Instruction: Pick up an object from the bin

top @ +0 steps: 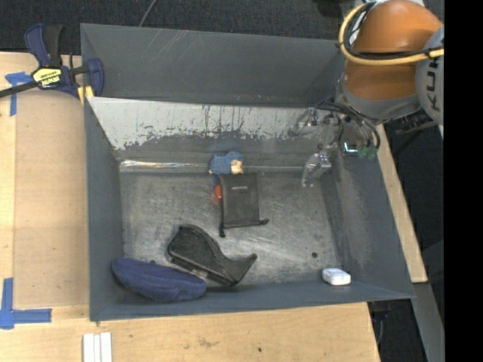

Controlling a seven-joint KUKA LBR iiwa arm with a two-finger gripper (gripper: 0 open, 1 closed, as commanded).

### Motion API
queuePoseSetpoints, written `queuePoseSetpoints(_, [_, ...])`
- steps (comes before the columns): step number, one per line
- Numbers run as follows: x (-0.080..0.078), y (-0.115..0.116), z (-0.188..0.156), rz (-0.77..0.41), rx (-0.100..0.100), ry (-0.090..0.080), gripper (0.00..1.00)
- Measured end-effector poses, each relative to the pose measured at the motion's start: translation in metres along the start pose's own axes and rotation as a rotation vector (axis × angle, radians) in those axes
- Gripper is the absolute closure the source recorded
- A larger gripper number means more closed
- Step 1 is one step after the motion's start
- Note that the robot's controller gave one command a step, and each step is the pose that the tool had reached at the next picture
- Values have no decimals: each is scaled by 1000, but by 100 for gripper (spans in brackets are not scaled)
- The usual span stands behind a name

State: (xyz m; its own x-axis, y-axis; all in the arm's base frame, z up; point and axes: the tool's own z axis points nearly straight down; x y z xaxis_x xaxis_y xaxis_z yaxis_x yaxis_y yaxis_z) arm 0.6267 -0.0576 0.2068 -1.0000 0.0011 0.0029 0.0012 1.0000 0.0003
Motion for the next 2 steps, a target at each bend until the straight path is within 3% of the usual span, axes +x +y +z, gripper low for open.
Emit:
queuePoseSetpoints(1, [1, 69, 66, 60, -3, 1, 0])
queuePoseSetpoints(2, [1, 85, 123, 204, 1, -1, 0])
